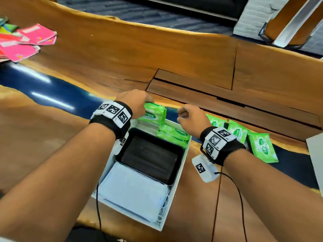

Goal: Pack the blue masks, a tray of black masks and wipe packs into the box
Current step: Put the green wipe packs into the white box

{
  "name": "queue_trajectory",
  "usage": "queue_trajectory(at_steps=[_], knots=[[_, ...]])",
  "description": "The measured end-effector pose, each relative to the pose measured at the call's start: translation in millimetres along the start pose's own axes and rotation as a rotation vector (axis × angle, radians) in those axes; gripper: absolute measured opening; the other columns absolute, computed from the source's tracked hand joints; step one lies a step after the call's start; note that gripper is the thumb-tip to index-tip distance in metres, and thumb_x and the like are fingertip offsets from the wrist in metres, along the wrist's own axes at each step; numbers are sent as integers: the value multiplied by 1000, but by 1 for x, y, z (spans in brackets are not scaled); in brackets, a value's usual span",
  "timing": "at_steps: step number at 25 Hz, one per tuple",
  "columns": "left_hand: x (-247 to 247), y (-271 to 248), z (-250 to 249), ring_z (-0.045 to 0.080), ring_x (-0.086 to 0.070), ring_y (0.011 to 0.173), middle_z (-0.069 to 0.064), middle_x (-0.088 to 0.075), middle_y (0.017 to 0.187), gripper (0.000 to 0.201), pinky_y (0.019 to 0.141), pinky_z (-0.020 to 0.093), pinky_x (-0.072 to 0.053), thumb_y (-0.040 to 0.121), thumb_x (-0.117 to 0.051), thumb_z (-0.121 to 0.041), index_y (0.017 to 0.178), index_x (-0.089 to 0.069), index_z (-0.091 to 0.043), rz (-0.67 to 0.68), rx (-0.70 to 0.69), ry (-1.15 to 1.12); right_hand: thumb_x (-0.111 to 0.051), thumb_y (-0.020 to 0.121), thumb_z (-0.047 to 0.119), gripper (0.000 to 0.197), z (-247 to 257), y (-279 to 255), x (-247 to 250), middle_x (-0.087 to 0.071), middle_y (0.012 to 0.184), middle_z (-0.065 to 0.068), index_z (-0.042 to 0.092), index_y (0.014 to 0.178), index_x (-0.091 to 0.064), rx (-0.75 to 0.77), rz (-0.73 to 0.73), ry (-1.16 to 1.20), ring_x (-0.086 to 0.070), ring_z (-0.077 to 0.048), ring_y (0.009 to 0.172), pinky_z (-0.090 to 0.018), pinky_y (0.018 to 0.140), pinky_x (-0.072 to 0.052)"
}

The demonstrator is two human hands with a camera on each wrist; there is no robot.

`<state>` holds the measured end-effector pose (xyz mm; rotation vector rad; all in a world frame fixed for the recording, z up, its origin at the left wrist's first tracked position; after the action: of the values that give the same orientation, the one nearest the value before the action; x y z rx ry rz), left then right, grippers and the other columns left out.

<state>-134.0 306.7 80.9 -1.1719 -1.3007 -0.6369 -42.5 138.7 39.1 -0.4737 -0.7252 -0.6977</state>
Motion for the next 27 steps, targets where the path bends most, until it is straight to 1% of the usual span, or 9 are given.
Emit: queue_trajectory(at_steps=[3,6,8,11,13,18,21,23,27], knots=[[-2,2,2,28,-63,104,0,-68,117,47,87,43,-55,85,-61,-11,122,-63,-40,-31,-28,11,-61,90,19,20,-13,1,-1,-64,112,-1,17,109,-63,-50,-21,-99,-60,-22,107,-34,93,-49],[-3,4,2,27,-63,107,-1,-66,123,51,86,43,-56,86,-59,-8,126,-61,-40,-16,-34,53,-58,90,21,26,-21,-1,-9,-62,122,-2,18,116,-61,-93,35,-153,-57,-23,115,-37,99,-47],[-3,4,0,28,-63,106,1,-65,124,52,85,43,-56,86,-58,-7,127,-61,-38,3,-25,79,-57,91,21,27,-26,-3,-15,-60,124,-2,19,118,-59,-122,89,-176,-57,-23,114,-37,97,-48],[3,0,-6,31,-63,104,6,-64,124,52,77,34,-52,86,-53,-4,128,-61,-32,-5,-2,141,-56,90,18,22,-28,-8,-21,-62,117,-1,18,112,-60,-135,133,-182,-59,-24,105,-35,88,-50],[12,-1,-10,32,-63,103,7,-64,123,50,73,35,-49,86,-51,-4,129,-61,-27,-40,15,209,-55,89,14,17,-26,-11,-24,-63,106,-3,17,105,-61,-119,155,-184,-60,-25,97,-36,82,-52],[9,1,-16,31,-63,101,7,-64,123,46,69,34,-46,88,-52,-5,128,-62,-26,-25,23,271,-55,88,11,15,-27,-14,-31,-62,98,-6,13,103,-59,-113,193,-214,-58,-27,91,-36,79,-50],[-12,5,-25,32,-62,106,9,-63,123,44,78,37,-50,89,-53,-4,126,-63,-23,-1,-13,248,-52,87,7,17,-29,-13,-32,-62,99,-7,13,102,-58,-119,210,-206,-58,-27,92,-37,79,-50],[-22,9,-28,33,-61,109,9,-63,124,45,84,38,-51,88,-55,-4,127,-63,-25,-9,-47,204,-49,88,5,17,-31,-12,-34,-59,97,-6,13,102,-56,-127,226,-192,-56,-26,89,-33,73,-46],[-28,16,-23,31,-60,108,5,-65,120,41,83,36,-49,89,-58,-7,122,-65,-30,-56,-91,102,-47,89,3,18,-33,-13,-38,-55,92,-7,9,104,-54,-130,245,-180,-53,-25,82,-30,67,-39]])
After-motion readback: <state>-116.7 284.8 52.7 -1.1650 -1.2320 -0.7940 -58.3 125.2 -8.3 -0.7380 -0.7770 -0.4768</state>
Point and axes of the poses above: each hand's wrist, its own y-axis towards the middle knuckle, its own x-axis out of the back of the hand, z = x × y, the point moved 7 cm from there along y, towards the middle knuckle
